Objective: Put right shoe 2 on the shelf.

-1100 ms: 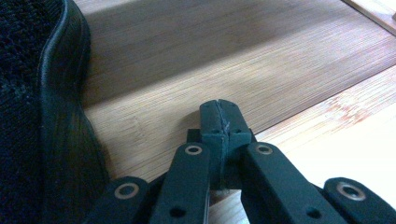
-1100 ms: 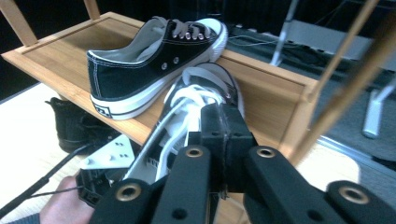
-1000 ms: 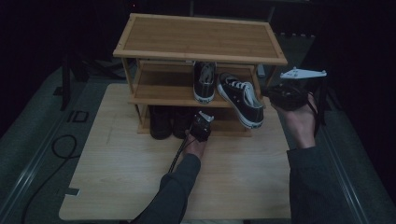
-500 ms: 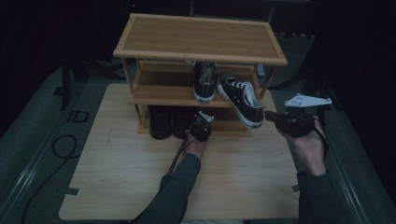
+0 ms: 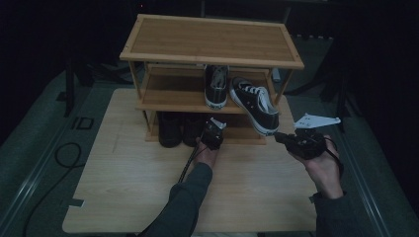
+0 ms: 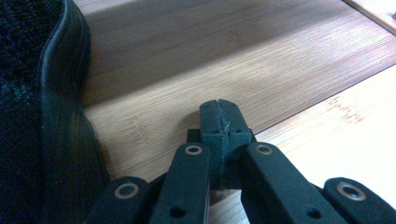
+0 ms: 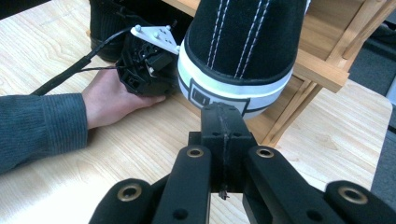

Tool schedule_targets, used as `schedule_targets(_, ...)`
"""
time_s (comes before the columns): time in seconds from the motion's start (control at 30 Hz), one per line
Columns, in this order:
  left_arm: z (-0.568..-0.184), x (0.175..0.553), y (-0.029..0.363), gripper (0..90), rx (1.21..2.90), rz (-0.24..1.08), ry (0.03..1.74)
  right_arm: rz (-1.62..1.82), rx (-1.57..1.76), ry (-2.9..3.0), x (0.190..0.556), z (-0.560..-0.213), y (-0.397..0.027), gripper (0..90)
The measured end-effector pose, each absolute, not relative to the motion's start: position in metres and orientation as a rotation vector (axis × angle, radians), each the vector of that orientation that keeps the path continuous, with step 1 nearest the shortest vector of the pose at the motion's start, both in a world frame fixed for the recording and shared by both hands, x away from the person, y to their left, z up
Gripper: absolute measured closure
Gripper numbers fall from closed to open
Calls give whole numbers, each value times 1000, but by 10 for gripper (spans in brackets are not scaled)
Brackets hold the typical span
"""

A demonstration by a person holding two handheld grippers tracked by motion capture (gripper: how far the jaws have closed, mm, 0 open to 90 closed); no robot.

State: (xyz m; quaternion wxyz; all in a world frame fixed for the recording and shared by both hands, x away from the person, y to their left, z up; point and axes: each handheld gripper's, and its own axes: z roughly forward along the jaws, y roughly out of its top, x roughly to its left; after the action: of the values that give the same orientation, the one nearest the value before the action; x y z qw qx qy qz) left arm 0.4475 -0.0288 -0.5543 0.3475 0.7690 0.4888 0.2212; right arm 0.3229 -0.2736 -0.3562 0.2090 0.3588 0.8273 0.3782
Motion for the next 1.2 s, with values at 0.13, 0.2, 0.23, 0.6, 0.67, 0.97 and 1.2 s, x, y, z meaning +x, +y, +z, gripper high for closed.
schedule_targets(0.13,-554,447,-29,900,1994,575,1268,1051,1006,2301,324,-355,-271,900)
schedule_targets(0.2,-554,447,-30,900,1995,582,1268,1063,1004,2303,324,-356,-269,900)
schedule_targets(0.23,-554,447,-30,900,1994,581,1270,1072,1005,2305,325,-356,-268,900)
schedule_targets(0.6,-555,447,-29,900,1986,576,1275,1091,993,2297,340,-359,-244,900)
schedule_targets(0.67,-555,447,-29,900,1985,575,1277,1103,986,2303,343,-358,-240,900)
schedule_targets(0.97,-555,447,-29,900,1984,576,1277,1155,985,2303,351,-362,-226,900)
schedule_targets(1.2,-555,447,-29,900,1981,583,1283,1170,986,2297,357,-362,-219,900)
